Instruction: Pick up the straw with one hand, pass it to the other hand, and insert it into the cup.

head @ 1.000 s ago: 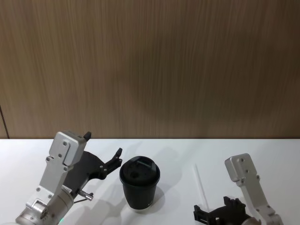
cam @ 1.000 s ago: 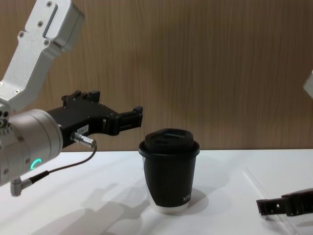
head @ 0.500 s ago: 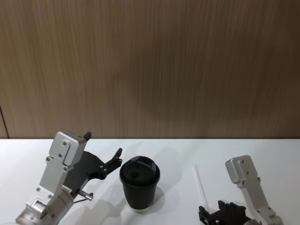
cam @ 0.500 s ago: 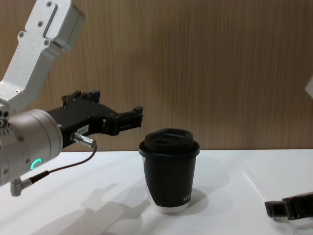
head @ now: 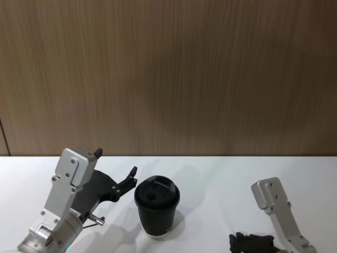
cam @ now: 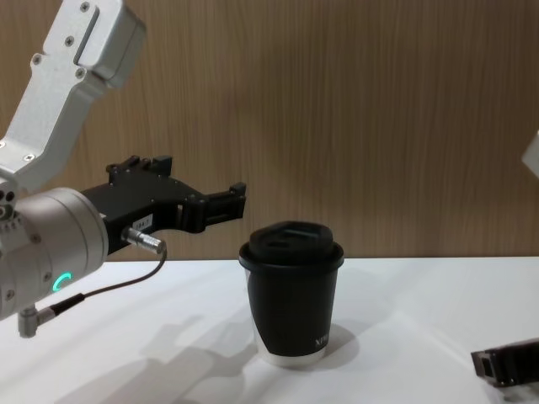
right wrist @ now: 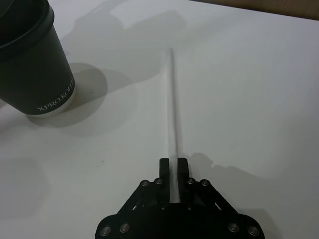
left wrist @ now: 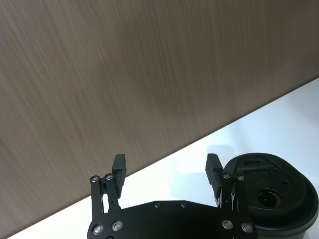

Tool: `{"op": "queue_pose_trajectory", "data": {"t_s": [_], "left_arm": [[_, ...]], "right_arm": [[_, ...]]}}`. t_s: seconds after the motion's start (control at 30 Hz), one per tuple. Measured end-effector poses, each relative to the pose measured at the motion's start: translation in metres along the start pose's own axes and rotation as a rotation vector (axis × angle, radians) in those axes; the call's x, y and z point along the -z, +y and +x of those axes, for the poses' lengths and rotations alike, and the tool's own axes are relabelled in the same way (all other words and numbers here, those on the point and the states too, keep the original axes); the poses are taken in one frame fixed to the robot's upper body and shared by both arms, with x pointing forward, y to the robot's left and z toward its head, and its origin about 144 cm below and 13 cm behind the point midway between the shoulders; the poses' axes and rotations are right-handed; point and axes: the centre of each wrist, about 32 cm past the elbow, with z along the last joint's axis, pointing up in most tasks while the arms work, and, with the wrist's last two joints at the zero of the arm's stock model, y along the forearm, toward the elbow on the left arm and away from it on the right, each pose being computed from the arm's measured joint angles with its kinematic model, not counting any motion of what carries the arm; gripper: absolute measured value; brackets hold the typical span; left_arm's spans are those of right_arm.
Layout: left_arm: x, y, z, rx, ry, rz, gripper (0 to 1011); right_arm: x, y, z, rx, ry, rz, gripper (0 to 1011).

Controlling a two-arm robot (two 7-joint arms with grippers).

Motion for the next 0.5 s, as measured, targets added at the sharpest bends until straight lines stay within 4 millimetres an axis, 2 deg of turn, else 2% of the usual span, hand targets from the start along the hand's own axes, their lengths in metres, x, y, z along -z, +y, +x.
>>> {"op": "queue_pose_trajectory", "data": {"t_s": [0.2, 0.5], "left_arm": [[0.0000, 0.0000, 0.0000, 0.000, 0.000, 0.000, 1004], [0.0000, 0.0000, 0.0000, 0.000, 0.000, 0.000, 1003]], "right_arm": [[0.0005, 0.0001, 0.0004, -0.005, 0.000, -0.005, 42], [0.0009, 0.0011, 0.0014, -0.003, 0.003, -0.009, 2]]}}
